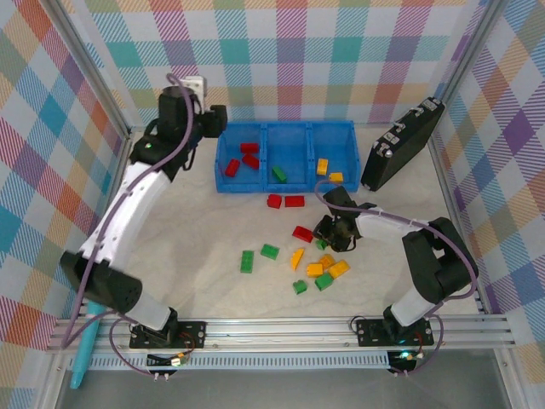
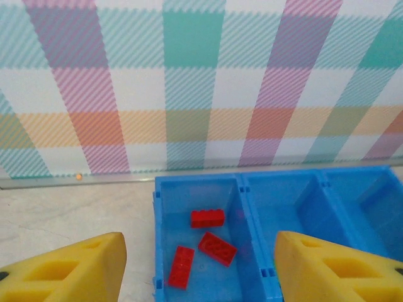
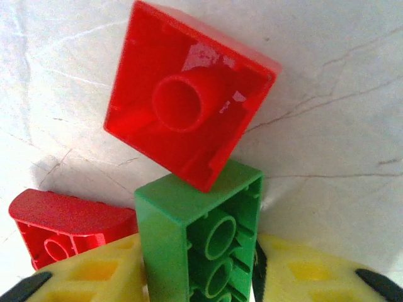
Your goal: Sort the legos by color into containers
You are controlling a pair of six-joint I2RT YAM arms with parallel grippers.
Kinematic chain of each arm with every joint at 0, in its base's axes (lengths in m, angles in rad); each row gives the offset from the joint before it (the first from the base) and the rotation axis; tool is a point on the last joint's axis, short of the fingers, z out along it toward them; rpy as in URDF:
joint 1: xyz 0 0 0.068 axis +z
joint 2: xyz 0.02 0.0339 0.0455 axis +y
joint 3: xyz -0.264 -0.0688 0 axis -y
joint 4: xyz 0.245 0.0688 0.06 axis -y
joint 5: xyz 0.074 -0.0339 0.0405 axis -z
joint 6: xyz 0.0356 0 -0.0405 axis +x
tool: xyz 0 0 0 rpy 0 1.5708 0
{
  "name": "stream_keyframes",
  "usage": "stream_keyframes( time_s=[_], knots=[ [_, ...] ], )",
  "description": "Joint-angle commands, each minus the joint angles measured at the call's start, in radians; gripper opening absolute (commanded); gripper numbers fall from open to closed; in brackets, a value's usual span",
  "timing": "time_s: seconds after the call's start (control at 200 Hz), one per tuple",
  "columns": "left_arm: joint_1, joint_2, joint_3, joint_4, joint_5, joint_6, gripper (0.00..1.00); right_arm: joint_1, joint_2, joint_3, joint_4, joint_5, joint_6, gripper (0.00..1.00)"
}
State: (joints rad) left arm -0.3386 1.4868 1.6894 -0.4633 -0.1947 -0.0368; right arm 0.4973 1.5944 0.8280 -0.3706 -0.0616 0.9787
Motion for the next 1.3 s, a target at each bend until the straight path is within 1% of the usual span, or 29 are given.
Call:
stream_keyframes(
  time_s=[0.0,0.125,0.215,0.34,0.465,0.605,0.685,0.755,0.845,0.96,1.085,1.205,1.295],
  knots=[
    [0.013,-0.058,-0.069,-0.063,-0.015,-0.005,0.64,-0.005,0.035,-0.013,0.050,0.020,-0.016,0.37],
    [0.031,-0.144,-0.122,-0.136,-0.053,0.011,0.64,-0.006,0.023,-0.004,0.018,0.029,-0.047,0.30],
    [0.044,-0.208,-0.183,-0.181,-0.049,0.018,0.65,-0.006,-0.015,0.017,-0.038,0.042,-0.099,0.27],
    [0.049,-0.278,-0.272,-0.235,0.021,0.070,0.65,-0.006,-0.086,0.088,-0.152,0.071,-0.236,0.26],
    [0.050,-0.324,-0.308,-0.326,0.021,0.112,0.65,-0.006,-0.164,0.187,-0.236,0.109,-0.379,0.24],
    [0.053,-0.394,-0.385,-0.335,0.038,0.134,0.66,-0.005,-0.169,0.336,-0.284,0.148,-0.513,0.24],
    [0.055,-0.409,-0.394,-0.356,0.047,0.140,0.66,-0.005,-0.129,0.436,-0.305,0.152,-0.564,0.24],
    [0.055,-0.428,-0.407,-0.366,0.063,0.138,0.66,-0.005,-0.085,0.516,-0.290,0.143,-0.618,0.24],
    [0.055,-0.455,-0.442,-0.359,0.110,0.119,0.66,-0.005,0.002,0.634,-0.264,0.122,-0.690,0.23],
    [0.055,-0.462,-0.485,-0.364,0.183,0.042,0.66,-0.003,0.133,0.796,-0.229,0.094,-0.758,0.23],
    [0.055,-0.492,-0.582,-0.330,0.272,-0.066,0.66,-0.002,0.295,0.990,-0.231,0.074,-0.809,0.23],
    [0.052,-0.515,-0.651,-0.337,0.304,-0.144,0.67,0.000,0.444,1.144,-0.236,0.067,-0.847,0.23],
    [0.039,-0.531,-0.687,-0.348,0.329,-0.193,0.67,0.001,0.525,1.222,-0.238,0.074,-0.863,0.23]
  ],
)
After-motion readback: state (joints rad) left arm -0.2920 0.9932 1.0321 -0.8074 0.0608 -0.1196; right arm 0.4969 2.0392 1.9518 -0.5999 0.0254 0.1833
